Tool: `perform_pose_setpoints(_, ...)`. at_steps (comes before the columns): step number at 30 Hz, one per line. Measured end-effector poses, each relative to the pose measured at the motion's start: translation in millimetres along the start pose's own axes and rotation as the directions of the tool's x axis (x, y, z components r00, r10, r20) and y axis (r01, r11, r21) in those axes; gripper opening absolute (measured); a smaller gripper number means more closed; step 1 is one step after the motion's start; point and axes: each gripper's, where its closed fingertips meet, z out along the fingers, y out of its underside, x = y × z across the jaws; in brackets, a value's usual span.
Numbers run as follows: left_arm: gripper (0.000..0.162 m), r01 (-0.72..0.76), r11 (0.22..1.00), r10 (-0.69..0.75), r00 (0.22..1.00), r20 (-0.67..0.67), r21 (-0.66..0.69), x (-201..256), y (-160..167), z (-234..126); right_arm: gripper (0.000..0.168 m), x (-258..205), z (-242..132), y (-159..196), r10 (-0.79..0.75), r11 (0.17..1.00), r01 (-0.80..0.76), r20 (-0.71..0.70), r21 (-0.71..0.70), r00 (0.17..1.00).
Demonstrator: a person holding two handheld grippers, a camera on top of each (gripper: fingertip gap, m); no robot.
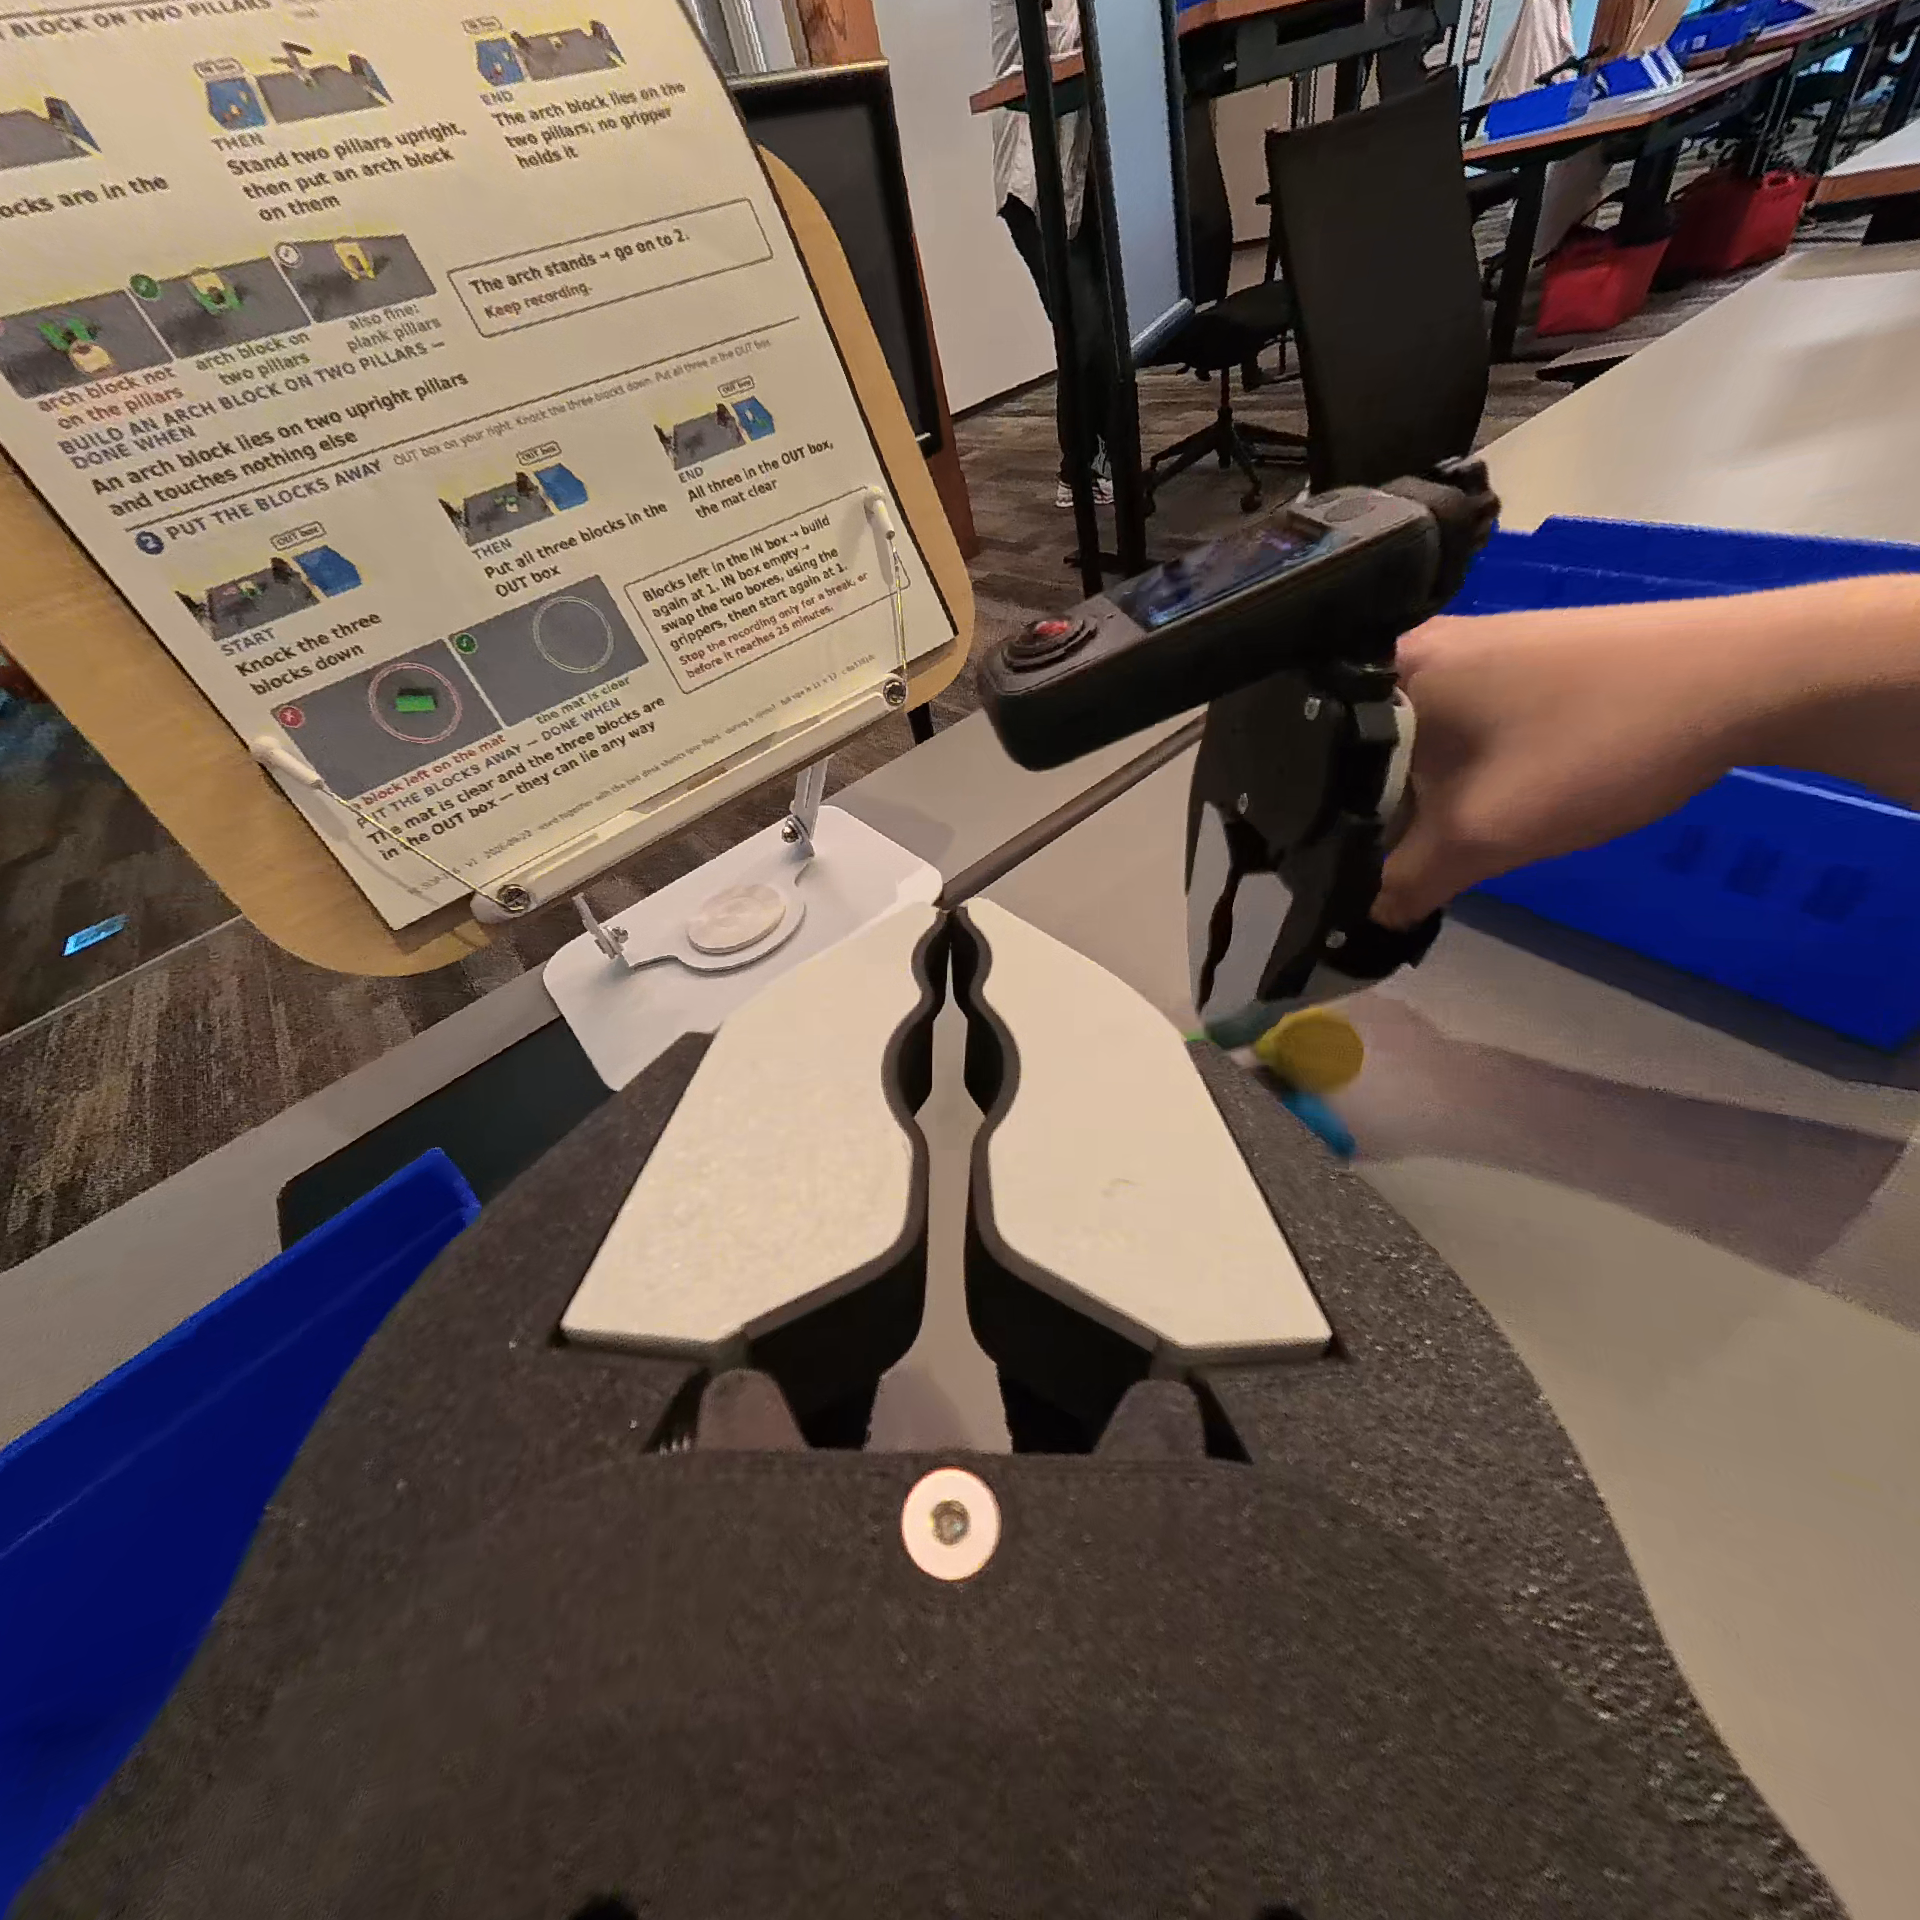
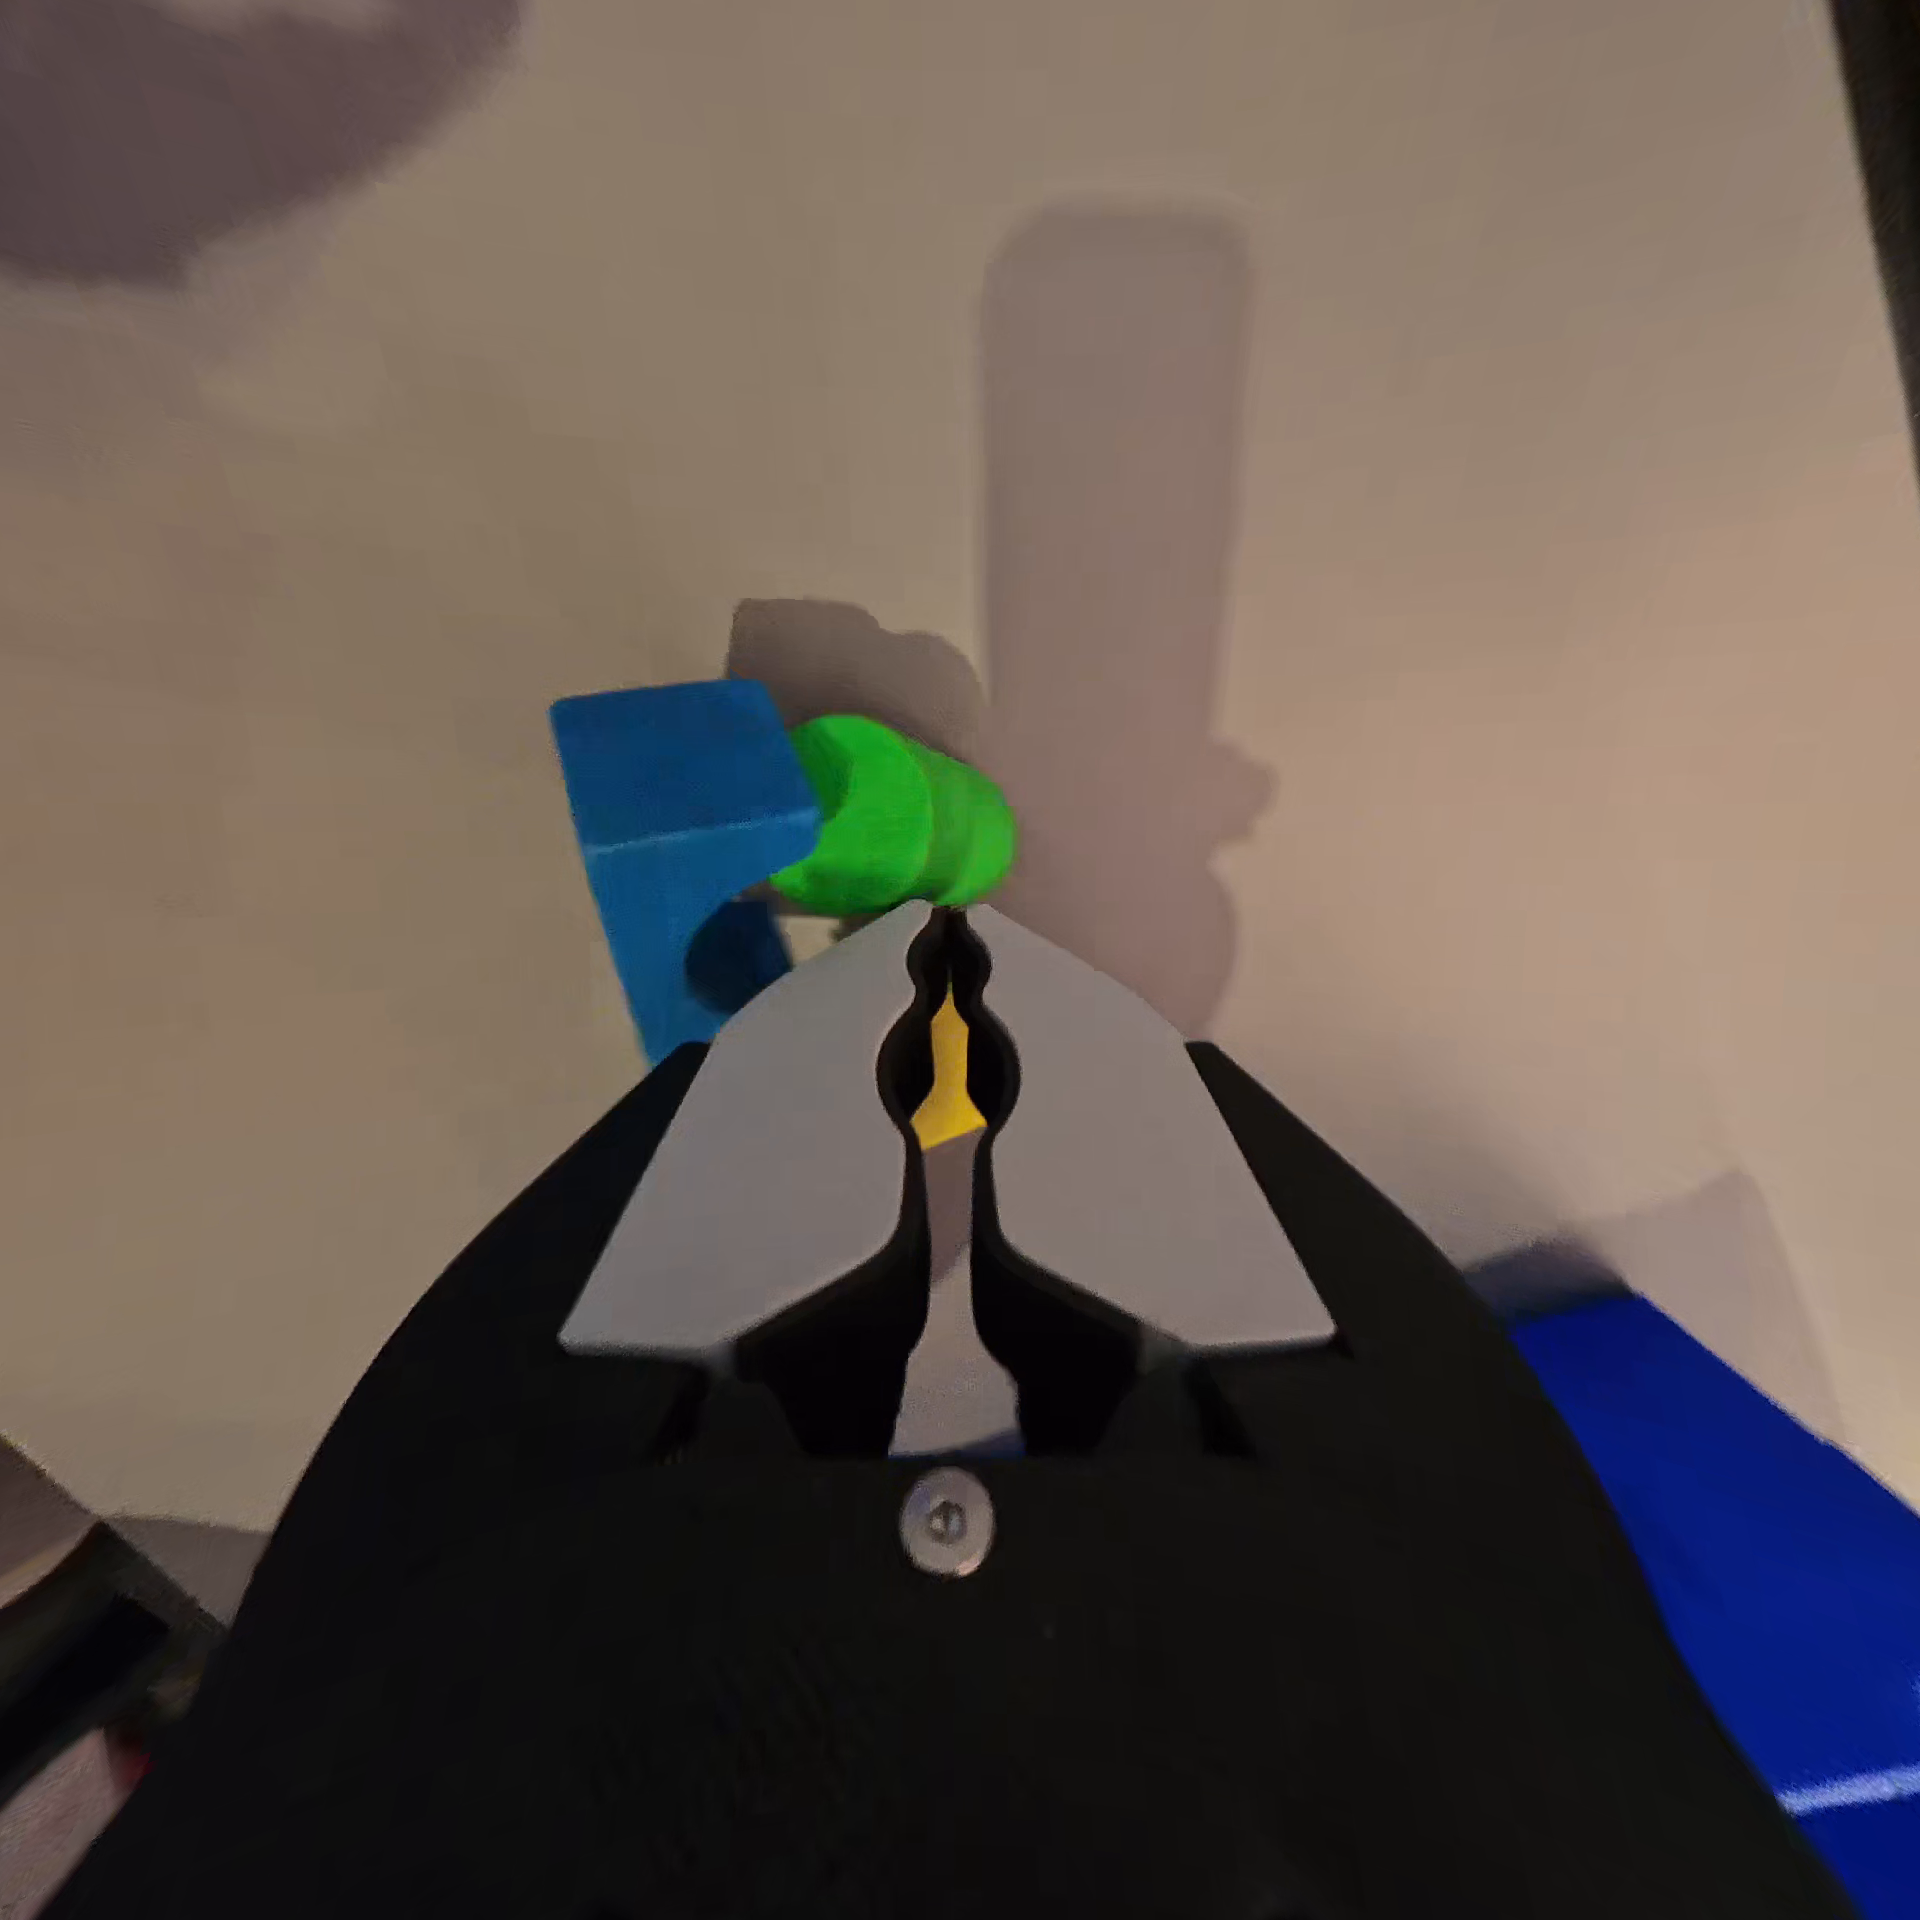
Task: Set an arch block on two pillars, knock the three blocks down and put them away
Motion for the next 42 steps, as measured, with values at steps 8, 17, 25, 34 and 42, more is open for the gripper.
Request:
perform_pose_setpoints(8, 0.021, 0.006, 0.997, -0.007, 1.0, -0.014, -0.077, -9, -2, -13, 0.001, -49, -69, -53, -0.098, 0.917, 0.137, -0.121, 0.375, 0.988)
perform_pose_setpoints(17, 0.05, -0.013, 0.981, -0.03, 0.976, -0.217, -0.195, 8, -6, -43, 0.076, -33, -19, 1, 0.052, 0.864, 0.074, -0.235, 0.499, 0.971)
perform_pose_setpoints(25, 0.052, -0.241, 0.928, 0.126, 0.921, -0.369, -0.285, 42, 20, -49, 0.077, -8, 34, 16, 0.127, 0.903, -0.018, -0.227, 0.429, 0.966)
perform_pose_setpoints(34, 0.065, -0.36, 0.834, 0.086, 0.833, -0.547, -0.417, 95, 87, -12, 0.072, -8, -46, 5, 0.235, 0.783, -0.129, -0.099, 0.608, 0.967)
perform_pose_setpoints(42, 0.063, -0.449, 0.731, 0.104, 0.817, -0.567, -0.514, 126, 155, 24, 0.072, 72, -126, 164, 0.34, 0.9, -0.207, -0.319, 0.384, 0.885)
